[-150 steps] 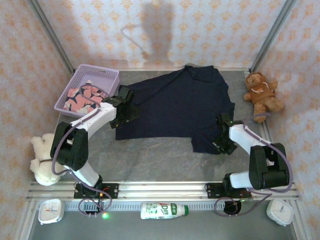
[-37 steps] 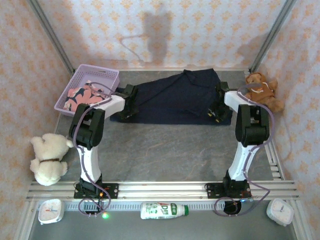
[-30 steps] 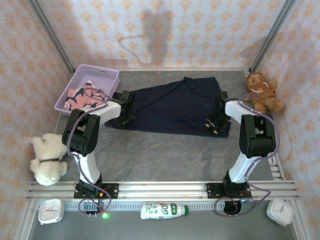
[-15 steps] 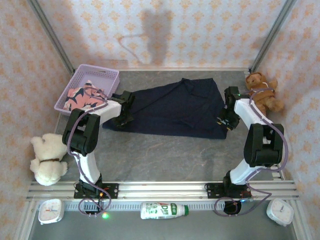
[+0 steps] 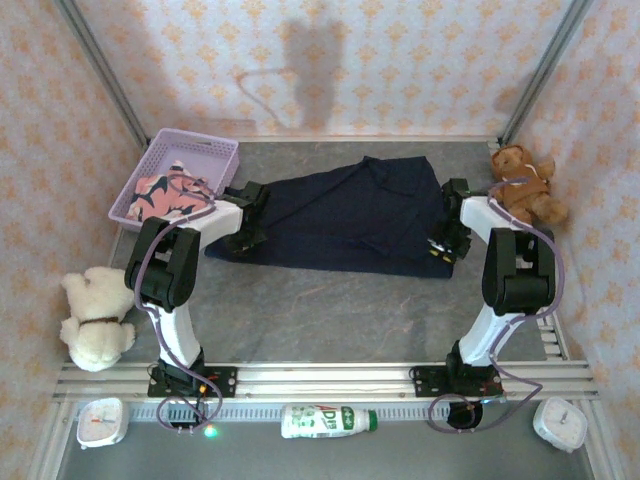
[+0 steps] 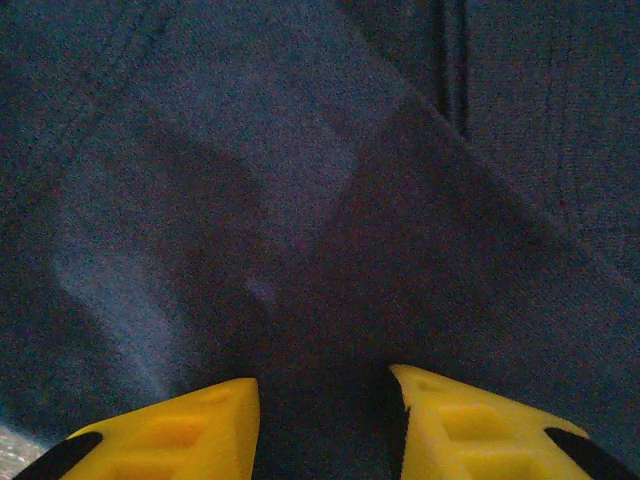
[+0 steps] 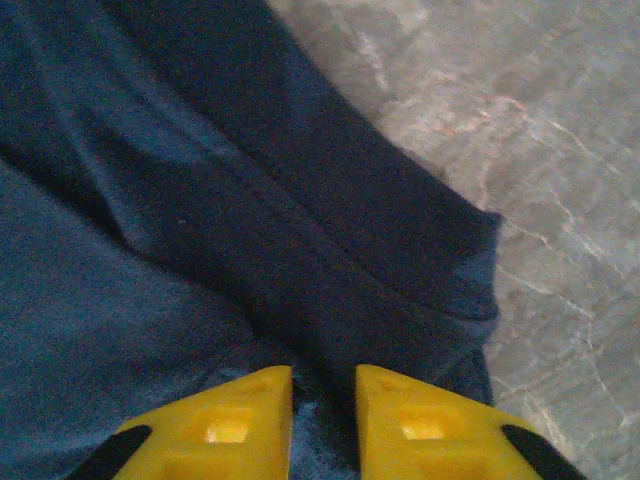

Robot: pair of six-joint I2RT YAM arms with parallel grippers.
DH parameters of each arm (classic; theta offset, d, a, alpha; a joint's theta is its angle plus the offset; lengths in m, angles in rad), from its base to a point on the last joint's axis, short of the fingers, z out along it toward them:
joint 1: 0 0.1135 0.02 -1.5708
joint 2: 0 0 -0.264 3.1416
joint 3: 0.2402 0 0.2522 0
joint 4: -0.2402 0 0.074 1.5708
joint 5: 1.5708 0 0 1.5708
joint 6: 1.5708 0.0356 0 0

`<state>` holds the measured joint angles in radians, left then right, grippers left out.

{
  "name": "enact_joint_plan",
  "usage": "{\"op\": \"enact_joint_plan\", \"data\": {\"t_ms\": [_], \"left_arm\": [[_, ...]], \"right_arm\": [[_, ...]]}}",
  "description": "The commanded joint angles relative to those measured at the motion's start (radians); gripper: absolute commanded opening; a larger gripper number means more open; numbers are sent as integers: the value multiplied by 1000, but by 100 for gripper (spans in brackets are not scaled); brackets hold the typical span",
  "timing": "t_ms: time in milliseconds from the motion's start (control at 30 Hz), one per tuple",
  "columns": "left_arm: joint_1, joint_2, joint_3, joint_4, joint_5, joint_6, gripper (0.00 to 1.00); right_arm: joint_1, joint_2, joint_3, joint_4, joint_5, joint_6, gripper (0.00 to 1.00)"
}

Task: Fold and stack the mixed laundry pile

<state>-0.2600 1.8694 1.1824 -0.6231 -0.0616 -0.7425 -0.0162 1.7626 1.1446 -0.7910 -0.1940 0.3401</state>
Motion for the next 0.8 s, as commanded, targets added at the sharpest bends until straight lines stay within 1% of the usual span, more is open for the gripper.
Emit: {"op": "enact_joint_plan", "data": {"t_ms": [0, 33, 133, 200, 300, 533, 600, 667, 733, 767], "left_arm": [[10, 34, -24, -66, -44, -19, 38], [10, 34, -24, -66, -44, -21, 38], [10, 34, -19, -68, -42, -20, 38], [9, 63, -17, -67, -44, -20, 38], [7, 69, -18, -67, -44, -22, 38], [-1, 71, -25, -69, -50, -27, 39], [-1, 66, -26, -74, -51, -28, 41], [-2, 55, -20, -94, -65, -25, 50], [-3, 47, -14, -108, -79, -16, 54], [-2, 11, -12, -115, -87, -11, 56]], "right_arm": [[-4, -39, -5, -2, -18, -3, 7], [-6, -44, 7, -15, -10, -6, 0], [-14, -57, 72, -56, 15, -29, 0], [-19, -57, 128, -83, 48, -44, 0], [-22, -44, 188, -92, 92, -59, 0], [-24, 122, 213, -68, 146, -45, 0], [-24, 143, 213, -60, 148, -41, 0], [-24, 135, 219, -62, 158, -41, 11], [-24, 104, 226, -71, 171, -44, 22], [-23, 82, 229, -79, 180, -46, 26]]}}
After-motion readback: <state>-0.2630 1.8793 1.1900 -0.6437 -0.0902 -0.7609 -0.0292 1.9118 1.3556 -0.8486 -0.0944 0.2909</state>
